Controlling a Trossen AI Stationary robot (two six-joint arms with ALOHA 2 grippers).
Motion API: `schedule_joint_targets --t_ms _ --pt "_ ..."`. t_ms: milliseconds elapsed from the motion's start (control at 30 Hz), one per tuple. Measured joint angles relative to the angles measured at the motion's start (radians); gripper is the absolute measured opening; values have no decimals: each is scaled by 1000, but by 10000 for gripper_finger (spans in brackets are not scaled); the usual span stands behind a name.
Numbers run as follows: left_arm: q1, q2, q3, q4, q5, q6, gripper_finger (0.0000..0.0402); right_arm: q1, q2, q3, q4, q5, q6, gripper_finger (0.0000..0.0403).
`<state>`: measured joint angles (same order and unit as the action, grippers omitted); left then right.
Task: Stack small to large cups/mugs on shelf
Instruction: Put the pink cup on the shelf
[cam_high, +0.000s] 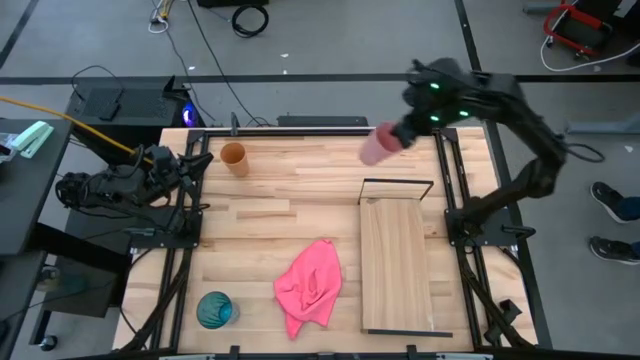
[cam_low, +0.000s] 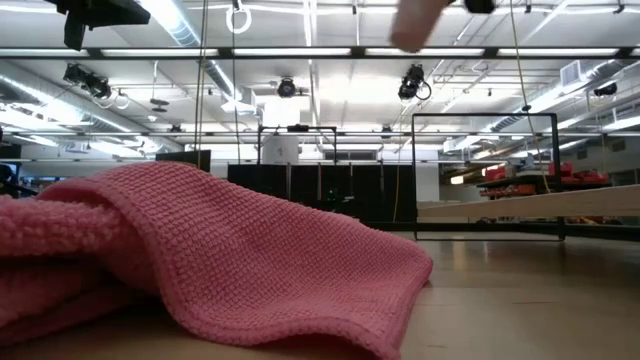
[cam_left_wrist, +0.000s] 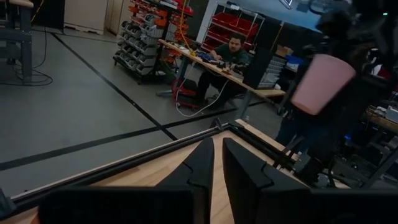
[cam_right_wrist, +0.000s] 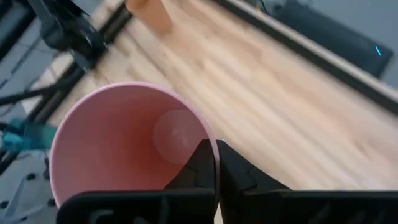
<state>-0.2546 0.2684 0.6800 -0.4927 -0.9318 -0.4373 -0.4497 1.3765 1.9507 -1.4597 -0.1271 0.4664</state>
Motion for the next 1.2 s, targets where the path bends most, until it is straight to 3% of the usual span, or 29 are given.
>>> schedule_joint_targets --t_ms 133,433,800,1067,1200 --pt "0 0 0 0 0 1 42 40 -71 -1 -120 21 39 2" --pt "0 0 0 -2 0 -2 35 262 -139 -55 -110 103 211 2" --pt "0 0 0 -8 0 -5 35 523 -188 -395 -113 133 379 2" --pt "0 0 0 -14 0 -5 33 579 -186 -549 -110 345 457 2" --pt "0 0 0 -15 0 -5 38 575 -187 -605 -52 381 450 2"
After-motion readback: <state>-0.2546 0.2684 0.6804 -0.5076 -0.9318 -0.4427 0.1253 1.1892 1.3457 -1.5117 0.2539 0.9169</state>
